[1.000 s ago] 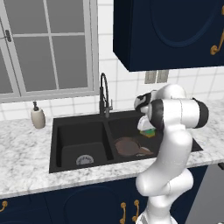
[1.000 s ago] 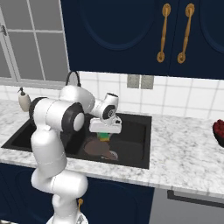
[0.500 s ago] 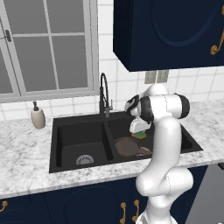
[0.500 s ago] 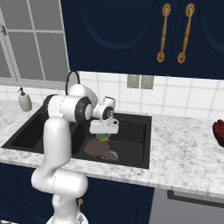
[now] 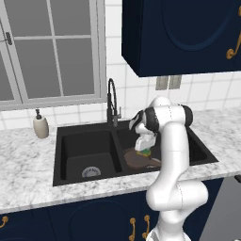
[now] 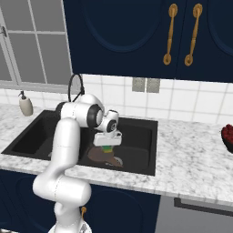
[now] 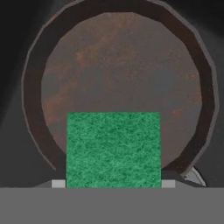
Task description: Pick the pan and sponge and place them into the sink. Then turn on the water.
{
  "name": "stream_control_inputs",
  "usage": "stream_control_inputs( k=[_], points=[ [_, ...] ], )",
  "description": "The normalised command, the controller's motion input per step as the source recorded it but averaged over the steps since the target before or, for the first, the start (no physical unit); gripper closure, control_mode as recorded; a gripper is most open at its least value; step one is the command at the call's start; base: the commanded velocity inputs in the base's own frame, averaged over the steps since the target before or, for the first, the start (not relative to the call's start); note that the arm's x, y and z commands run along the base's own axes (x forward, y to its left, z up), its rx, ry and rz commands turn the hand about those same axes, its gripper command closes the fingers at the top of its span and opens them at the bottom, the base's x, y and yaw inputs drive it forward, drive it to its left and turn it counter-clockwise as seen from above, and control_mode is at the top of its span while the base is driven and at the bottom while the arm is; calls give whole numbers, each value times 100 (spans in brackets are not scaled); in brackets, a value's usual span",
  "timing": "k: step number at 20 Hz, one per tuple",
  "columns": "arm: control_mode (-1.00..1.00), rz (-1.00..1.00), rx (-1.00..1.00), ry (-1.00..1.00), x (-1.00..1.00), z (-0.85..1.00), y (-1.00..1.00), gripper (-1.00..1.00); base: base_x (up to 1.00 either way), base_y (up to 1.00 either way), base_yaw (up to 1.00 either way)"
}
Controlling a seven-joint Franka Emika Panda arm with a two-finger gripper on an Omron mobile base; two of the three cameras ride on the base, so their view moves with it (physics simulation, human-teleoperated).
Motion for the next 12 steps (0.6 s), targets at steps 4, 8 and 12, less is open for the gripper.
stream_control_inputs(
  k=[4, 8, 12],
  points=[
    [-100, 1, 1, -14, 9, -22, 0, 100, 0, 0, 0],
    [-100, 0, 0, -9, 17, -22, 3, 100, 0, 0, 0],
    [-100, 0, 0, 0, 1, -30, 1, 100, 0, 0, 0]
  ],
)
